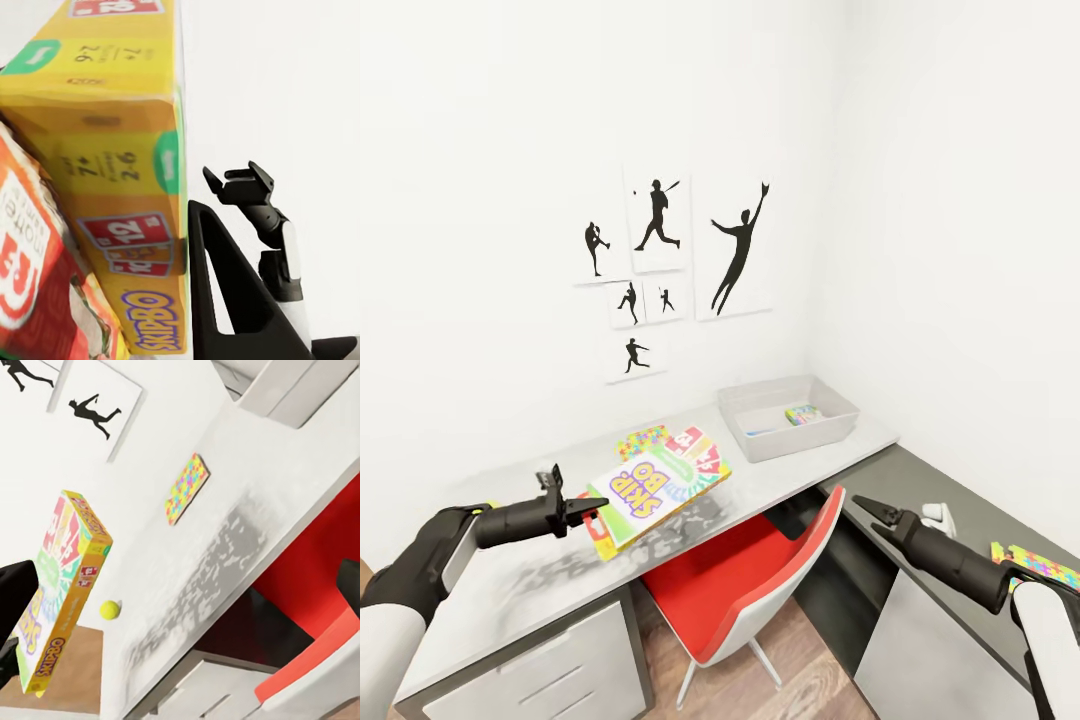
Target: Put all the toys in the child's room - the three board games (two on the bed and one on the table), the two jigsaw puzzles on the table, and the tennis ball on the table - inside the toy box on the table in the child's room.
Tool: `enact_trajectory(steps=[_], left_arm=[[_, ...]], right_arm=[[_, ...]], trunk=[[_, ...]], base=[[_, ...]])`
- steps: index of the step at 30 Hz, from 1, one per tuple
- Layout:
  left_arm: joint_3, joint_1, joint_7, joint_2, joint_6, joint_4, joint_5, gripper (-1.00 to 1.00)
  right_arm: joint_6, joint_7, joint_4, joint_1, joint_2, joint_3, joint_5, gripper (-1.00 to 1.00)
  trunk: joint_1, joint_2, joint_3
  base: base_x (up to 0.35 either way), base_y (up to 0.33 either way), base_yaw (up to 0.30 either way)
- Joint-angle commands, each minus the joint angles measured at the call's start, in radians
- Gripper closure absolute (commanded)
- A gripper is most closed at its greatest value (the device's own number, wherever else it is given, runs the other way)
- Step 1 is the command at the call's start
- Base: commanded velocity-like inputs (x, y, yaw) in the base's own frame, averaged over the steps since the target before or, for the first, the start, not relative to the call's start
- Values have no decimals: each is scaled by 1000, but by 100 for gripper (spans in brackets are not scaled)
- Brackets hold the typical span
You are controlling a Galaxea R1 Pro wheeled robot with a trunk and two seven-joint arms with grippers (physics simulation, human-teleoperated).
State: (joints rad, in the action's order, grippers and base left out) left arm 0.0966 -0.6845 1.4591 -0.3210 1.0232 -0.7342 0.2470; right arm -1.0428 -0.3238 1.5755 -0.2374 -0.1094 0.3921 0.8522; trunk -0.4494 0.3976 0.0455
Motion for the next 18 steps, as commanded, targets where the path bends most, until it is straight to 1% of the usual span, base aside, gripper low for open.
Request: enact_trajectory(steps=[1,3,6,7,9,10,12,14,15,16,17,18], left_arm=[[0,-2,-5,2,13,-3,4,100],[0,-25,-26,21,16,-8,3,100],[-9,-106,-73,66,19,-4,-5,100],[-10,-119,-84,73,19,-1,-7,100],[-13,-159,-125,101,20,20,-13,100],[-13,-169,-133,108,20,26,-14,100],[-15,-214,-161,128,20,57,-17,100],[-15,-262,-200,138,20,100,-19,100],[-15,-273,-212,140,20,113,-19,100],[-15,-307,-251,148,20,157,-20,100],[-15,-319,-265,151,20,174,-19,100],[-15,-355,-301,158,19,223,-18,100]], right_arm=[[-4,-10,0,-1,0,1,-9,-100],[-4,-10,0,-1,-1,2,-8,-100],[-4,-11,-1,0,-1,2,-7,-100],[-4,-11,-1,0,-1,2,-7,-100],[-4,-11,-1,0,-3,5,-7,-100],[-4,-12,-2,0,-3,5,-7,-100],[-4,-13,-2,-1,-5,7,-7,-100],[-4,-13,-3,-1,-5,8,-7,-100],[-4,-13,-3,-1,-5,8,-7,-100],[-4,-13,-4,-2,-6,9,-7,-100],[-4,-14,-4,-2,-6,9,-7,-100],[-4,-14,-7,-2,-7,14,-7,-100]], trunk=[[-1,2,2],[-1,2,2],[-1,2,2],[-1,2,2],[-1,2,2],[-1,2,2],[-1,2,2],[-1,2,2],[-1,2,2],[-1,2,2],[-1,2,2],[-1,2,2]], base=[[0,0,0],[0,0,0],[0,0,0],[0,0,0],[0,0,0],[0,0,0],[0,0,0],[0,0,0],[0,0,0],[0,0,0],[0,0,0],[0,0,0]])
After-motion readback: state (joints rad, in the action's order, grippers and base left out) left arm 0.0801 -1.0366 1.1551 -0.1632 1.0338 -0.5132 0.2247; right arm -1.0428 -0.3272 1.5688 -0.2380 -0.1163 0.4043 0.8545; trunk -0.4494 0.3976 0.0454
